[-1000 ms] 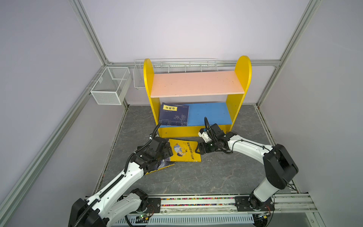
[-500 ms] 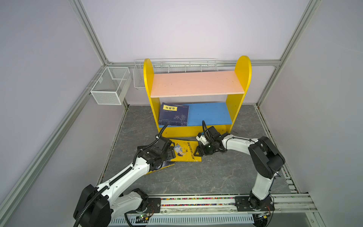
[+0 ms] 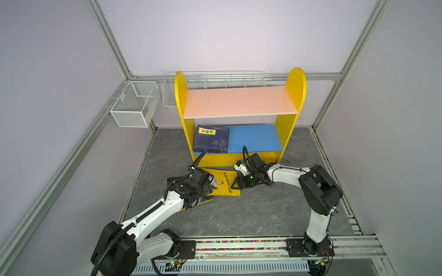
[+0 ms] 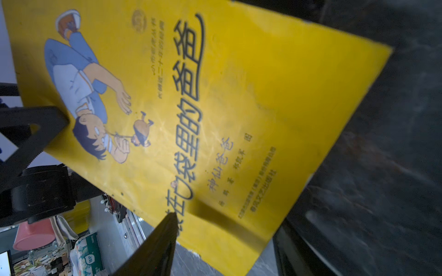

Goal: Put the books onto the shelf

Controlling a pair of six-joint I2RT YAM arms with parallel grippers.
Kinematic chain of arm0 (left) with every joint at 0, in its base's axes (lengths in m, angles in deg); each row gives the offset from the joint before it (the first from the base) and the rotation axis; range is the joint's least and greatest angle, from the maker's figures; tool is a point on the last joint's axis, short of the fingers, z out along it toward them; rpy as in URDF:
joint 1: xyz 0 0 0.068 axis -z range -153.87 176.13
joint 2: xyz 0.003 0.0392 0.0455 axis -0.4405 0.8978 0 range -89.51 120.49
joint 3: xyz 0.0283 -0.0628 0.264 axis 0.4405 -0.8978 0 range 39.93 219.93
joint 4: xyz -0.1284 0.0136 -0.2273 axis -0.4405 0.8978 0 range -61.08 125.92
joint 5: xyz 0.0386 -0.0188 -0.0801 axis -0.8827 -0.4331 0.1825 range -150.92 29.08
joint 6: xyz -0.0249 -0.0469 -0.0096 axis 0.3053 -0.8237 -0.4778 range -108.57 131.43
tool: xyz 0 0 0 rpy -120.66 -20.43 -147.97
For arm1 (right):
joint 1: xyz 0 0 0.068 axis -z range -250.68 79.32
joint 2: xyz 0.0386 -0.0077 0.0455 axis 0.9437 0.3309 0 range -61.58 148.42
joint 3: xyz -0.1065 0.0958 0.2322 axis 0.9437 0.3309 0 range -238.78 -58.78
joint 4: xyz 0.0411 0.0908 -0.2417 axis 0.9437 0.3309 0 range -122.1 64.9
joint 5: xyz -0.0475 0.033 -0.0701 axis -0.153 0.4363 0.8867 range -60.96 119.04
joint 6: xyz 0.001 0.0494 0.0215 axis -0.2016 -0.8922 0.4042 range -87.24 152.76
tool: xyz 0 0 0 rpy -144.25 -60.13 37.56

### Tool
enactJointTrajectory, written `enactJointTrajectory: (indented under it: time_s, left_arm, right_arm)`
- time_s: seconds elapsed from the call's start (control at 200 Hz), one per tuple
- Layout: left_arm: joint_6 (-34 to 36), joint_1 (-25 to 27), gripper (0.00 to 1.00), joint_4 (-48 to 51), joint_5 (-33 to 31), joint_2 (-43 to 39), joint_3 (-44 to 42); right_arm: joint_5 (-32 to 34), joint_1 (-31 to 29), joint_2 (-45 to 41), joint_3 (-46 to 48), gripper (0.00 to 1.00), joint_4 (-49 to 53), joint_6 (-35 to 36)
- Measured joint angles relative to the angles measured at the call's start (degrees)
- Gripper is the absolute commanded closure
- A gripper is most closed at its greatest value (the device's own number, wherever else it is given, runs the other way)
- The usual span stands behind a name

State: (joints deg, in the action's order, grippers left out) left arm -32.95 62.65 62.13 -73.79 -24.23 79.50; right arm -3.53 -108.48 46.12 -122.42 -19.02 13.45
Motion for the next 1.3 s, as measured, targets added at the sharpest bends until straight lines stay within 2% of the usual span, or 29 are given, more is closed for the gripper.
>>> enactJointTrajectory:
  time_s: [0.255,0.35,0.43,0.495,0.605,0.845,0.99,1.125,1.305]
  left_arm:
    - [-1.16,-1.51,0.37,-0.15,0.09,-4.9,-2.8]
    - [-1.84,-3.37,0.46,-0.26,0.87,-8.44,-4.59]
    - [-2.73,-4.83,0.59,-0.42,1.55,-12.04,-6.05]
    - [-3.02,-5.68,0.77,-0.42,2.14,-14.8,-6.75]
    - [-3.85,-6.03,1.0,-1.88,3.74,-18.38,-6.91]
    - [-2.8,-6.14,1.0,0.17,5.03,-25.09,-6.6]
    - [0.63,-6.14,1.0,3.34,7.58,-34.56,-6.6]
    - [3.21,-6.14,1.0,5.25,12.83,-40.22,-5.31]
    - [4.46,-6.14,1.0,2.32,22.38,-37.66,-2.25]
  right_arm:
    - [0.48,-4.09,0.0,-3.69,0.35,1.27,1.64]
    - [0.39,-4.81,0.0,-4.48,0.35,1.16,1.95]
    - [0.59,-5.31,0.0,-5.09,0.35,1.25,2.25]
    - [1.01,-5.64,0.0,-5.64,0.36,1.25,2.27]
    - [1.46,-5.86,0.0,-5.88,0.36,1.25,2.21]
    - [1.62,-5.97,-1.33,-5.57,0.35,-0.11,1.9]
    - [1.55,-4.17,-9.03,-2.16,0.34,-3.13,-0.02]
    - [1.73,1.55,-18.53,2.32,0.32,-7.34,-3.85]
    - [5.07,10.75,-28.41,7.43,0.32,-9.86,-9.11]
